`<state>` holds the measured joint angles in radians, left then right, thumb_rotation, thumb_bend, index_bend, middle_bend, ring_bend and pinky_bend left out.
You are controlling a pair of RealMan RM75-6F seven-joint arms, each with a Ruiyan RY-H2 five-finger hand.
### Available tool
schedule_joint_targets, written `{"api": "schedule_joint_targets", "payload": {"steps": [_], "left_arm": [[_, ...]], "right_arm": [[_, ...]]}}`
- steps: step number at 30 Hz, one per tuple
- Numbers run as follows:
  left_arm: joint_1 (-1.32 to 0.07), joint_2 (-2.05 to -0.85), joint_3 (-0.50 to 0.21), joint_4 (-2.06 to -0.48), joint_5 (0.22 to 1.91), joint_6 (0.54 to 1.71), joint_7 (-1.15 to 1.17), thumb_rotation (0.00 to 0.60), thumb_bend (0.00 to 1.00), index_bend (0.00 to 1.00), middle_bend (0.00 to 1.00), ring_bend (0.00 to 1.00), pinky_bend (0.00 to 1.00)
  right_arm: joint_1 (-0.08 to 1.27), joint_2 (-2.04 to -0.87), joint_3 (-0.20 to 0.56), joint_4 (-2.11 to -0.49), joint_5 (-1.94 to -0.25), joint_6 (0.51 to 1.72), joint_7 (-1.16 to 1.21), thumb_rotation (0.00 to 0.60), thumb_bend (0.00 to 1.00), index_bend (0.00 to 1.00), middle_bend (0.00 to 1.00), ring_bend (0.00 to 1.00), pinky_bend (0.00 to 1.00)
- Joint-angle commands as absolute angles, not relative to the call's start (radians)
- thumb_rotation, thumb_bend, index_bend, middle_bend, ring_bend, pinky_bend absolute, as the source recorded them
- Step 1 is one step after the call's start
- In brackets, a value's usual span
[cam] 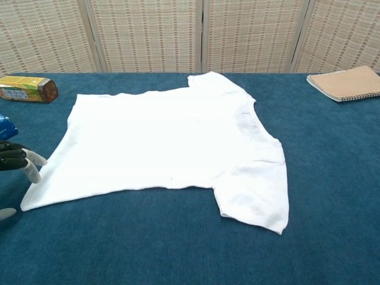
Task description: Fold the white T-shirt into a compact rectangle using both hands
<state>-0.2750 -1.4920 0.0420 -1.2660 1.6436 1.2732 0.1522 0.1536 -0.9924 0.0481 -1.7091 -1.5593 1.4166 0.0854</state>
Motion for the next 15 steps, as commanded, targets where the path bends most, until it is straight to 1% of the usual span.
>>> {"api": "schedule_joint_targets", "payload": {"steps": [1,15], "left_arm": [[-0.28,-1.502,0.042,-1.256,1.636,1.266,0.154,0.6,0.28,0.45,0.2,0.12,0.08],[-0.298,-1.543,0.039,-1.245,1.609,1.245,0.161,0.6,0.28,0.48,0.2,0.12,0.08]], "right_arm": [[0.152,-0.992,0.048,-1.708,-1.558,1.418,0.087,0.6,0.33,0.25,0.28,0.12,0.19],[0.143,-0.986,0.046,-1.703,-1.551,1.424,0.096,0.6,0.33,0.25,0.28,0.12,0.19]]}}
